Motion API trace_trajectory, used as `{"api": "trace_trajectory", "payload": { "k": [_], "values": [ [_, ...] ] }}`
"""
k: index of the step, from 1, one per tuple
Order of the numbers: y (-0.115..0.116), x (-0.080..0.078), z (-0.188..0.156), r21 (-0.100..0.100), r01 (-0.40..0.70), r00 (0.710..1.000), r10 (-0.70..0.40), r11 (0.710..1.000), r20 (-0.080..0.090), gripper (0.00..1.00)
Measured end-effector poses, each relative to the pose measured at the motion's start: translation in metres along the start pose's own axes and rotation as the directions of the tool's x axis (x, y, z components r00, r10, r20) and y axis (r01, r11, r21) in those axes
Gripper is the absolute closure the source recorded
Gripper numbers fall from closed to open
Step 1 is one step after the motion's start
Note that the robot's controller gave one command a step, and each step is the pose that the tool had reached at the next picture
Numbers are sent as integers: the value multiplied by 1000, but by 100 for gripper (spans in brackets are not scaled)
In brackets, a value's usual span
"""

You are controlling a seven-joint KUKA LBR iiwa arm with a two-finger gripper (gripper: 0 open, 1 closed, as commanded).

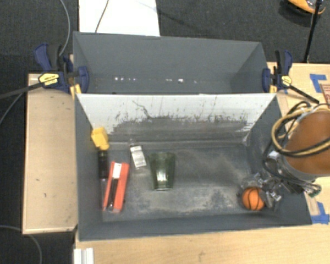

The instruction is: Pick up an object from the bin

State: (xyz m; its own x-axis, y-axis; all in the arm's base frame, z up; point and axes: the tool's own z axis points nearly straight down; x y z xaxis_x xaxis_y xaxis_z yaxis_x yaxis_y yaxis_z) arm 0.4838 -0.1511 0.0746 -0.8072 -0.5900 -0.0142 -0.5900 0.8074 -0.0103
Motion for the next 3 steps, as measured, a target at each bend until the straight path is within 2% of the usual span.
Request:
{"api": "trace_trajectory", "payload": {
  "k": [3],
  "values": [
    [1, 0, -14, -1, 0, 1000, 0, 1000, -1, 100]
  ]
}}
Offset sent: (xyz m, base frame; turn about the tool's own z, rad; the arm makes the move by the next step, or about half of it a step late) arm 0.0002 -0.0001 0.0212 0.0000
